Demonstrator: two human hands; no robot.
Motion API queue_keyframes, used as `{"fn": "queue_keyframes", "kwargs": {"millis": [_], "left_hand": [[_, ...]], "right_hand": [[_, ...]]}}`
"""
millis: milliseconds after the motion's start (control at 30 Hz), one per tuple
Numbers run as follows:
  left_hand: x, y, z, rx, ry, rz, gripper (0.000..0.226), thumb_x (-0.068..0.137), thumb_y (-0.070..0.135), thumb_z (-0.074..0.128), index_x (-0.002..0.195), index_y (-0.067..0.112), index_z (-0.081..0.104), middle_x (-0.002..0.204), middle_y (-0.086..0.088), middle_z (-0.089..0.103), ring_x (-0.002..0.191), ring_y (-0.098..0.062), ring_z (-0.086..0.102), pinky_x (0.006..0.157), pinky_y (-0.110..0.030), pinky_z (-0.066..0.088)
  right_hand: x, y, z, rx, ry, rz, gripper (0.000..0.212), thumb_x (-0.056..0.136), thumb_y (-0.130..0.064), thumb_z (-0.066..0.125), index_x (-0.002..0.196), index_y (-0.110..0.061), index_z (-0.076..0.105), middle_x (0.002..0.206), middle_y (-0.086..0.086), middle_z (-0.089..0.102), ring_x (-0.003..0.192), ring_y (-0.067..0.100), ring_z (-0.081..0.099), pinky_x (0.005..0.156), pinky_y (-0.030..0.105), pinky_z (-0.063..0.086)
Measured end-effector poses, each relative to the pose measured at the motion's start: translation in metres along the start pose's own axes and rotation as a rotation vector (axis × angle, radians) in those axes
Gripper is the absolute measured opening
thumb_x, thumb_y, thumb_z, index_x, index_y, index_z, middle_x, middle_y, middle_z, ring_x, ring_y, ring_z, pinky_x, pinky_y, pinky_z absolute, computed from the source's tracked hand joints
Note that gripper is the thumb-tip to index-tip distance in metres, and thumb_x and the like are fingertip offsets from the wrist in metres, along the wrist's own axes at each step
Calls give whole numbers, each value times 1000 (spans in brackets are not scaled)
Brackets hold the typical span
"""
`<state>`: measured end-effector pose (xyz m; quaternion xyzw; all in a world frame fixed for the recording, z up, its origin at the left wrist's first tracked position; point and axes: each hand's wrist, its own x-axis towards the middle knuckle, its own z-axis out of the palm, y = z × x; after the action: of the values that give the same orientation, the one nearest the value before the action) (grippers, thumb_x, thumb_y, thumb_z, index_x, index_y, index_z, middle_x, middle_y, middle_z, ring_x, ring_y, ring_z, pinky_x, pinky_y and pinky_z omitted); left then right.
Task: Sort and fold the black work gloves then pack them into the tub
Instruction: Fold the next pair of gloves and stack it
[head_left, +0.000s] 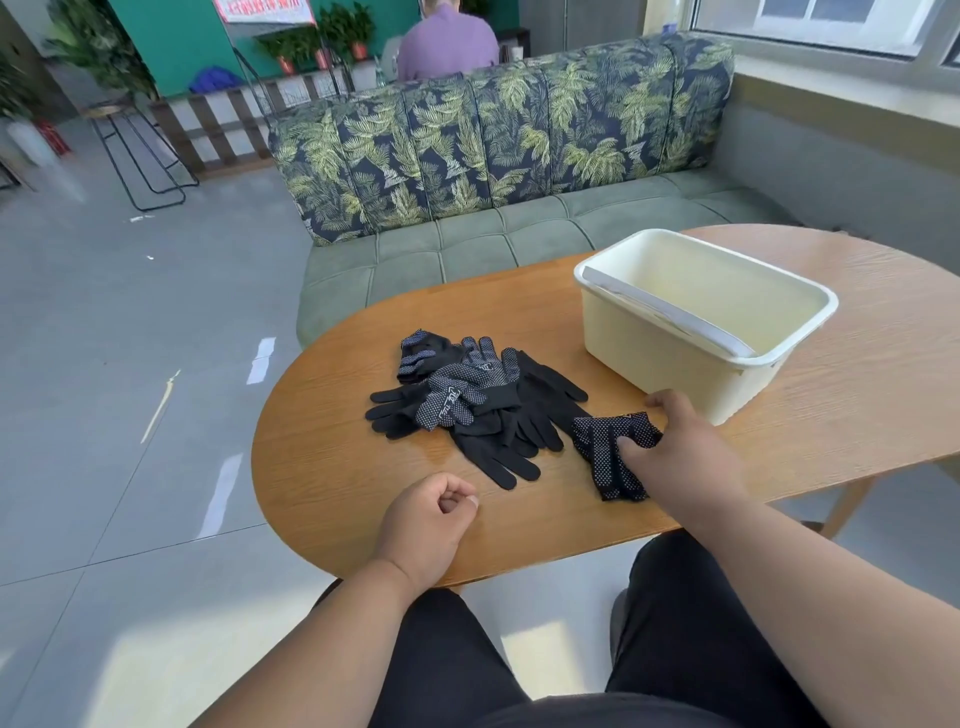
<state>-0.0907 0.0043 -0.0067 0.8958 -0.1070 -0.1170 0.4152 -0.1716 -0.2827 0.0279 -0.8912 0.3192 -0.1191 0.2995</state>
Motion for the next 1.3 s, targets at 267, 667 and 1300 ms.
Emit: {"fn": "queue_keyframes", "kwargs": {"millis": [267,667,1300], "left_hand": [[10,3,-2,21,30,20,8,93,30,70,96,38,70,111,17,64,93,0,62,86,-21,48],[58,12,-30,400,86,56,48,100,34,59,147,29,56,165,6,36,151,-26,24,128,-43,22],[18,-10,-39,417,205,-268,55,98,62,51,138,24,59,135,-1,57,119,-24,57,92,-37,48]], "right_hand": [[-16,-32,14,46,-96,-309,18,93,-33,63,111,-33,63,69,-11,53,67,5,54,57,30,40],[-17,-32,31,66,-234,-318,6,93,-30,60,95,-35,64,67,-7,62,66,11,62,67,38,57],[-27,-45,40,0,-348,-380,11,99,-43,63,101,-32,66,74,-9,65,68,13,62,69,38,56]]}}
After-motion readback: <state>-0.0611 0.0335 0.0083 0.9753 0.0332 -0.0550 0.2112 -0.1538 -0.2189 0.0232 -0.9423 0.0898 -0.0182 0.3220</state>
